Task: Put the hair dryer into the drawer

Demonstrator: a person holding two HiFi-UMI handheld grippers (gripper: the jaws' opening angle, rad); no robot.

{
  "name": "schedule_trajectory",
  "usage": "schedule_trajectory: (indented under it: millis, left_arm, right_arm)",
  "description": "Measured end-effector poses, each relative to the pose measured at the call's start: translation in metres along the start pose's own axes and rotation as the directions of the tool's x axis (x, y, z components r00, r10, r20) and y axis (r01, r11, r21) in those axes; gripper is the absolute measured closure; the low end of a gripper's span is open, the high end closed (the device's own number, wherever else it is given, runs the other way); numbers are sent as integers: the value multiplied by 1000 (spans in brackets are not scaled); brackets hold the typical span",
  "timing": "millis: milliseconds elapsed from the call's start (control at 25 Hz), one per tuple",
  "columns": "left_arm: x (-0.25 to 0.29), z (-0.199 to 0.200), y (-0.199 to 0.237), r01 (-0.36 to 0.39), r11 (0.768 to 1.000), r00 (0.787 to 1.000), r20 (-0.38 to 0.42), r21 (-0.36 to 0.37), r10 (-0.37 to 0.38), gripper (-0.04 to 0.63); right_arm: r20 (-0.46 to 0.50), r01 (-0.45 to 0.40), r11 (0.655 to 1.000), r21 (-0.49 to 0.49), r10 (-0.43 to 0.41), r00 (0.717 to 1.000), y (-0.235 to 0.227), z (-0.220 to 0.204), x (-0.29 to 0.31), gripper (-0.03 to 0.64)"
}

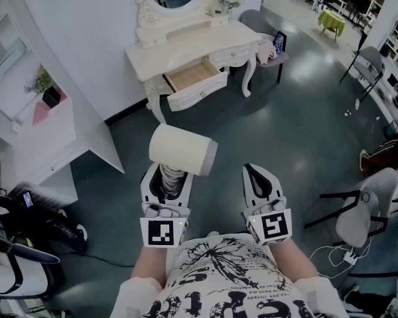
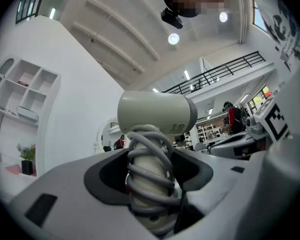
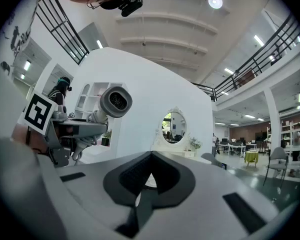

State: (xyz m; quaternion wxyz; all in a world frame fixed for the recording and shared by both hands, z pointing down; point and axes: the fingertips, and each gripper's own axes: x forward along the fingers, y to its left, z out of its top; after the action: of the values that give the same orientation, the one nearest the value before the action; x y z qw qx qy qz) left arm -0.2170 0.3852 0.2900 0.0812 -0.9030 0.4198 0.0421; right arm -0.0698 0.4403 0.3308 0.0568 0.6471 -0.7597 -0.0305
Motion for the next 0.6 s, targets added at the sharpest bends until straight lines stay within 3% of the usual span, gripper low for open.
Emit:
schedule_trajectory:
  millis: [320, 440, 600]
  left_arm:
    - [-6, -11, 3, -1, 1000, 1000, -27, 6, 2, 333]
    - [-6, -5, 5, -8, 999, 1000, -4, -31, 8, 333]
    - [-8, -9, 11, -21, 999, 1000, 0, -25, 21, 333]
  right_arm:
    - [-5, 24, 1000, 3, -24, 1000, -1, -3, -1, 601]
    - [4, 32, 999, 20, -32, 999, 0, 0, 2, 601]
    - [-12, 28, 999, 31, -28, 1000, 4, -6, 7, 600]
